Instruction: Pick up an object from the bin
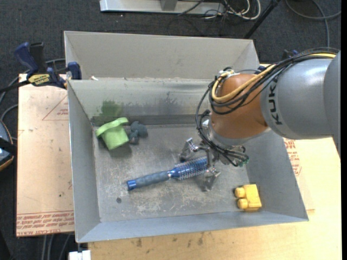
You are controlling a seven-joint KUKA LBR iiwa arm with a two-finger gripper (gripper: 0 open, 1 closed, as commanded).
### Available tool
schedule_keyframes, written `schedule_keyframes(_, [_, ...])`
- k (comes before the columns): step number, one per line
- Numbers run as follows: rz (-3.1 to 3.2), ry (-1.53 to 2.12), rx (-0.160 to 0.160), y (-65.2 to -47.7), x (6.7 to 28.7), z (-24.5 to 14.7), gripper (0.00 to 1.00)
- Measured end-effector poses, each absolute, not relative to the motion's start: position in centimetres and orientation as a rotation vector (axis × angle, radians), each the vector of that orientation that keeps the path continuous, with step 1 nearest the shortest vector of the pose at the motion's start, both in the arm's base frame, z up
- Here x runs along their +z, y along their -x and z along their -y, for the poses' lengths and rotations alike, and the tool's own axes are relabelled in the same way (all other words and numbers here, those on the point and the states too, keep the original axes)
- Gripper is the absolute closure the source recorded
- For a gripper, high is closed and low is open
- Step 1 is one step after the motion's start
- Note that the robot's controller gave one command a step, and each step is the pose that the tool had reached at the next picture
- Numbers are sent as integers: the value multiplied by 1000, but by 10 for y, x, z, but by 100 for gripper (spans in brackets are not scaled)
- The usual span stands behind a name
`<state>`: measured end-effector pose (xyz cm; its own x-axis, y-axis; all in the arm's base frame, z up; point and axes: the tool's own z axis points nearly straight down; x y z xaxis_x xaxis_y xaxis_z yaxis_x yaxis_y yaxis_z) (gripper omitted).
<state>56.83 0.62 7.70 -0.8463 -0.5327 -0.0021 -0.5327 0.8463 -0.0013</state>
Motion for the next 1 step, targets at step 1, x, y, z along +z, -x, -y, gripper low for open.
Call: schedule_keyframes(1, [-3009,868,-2,-571,80,-7,100])
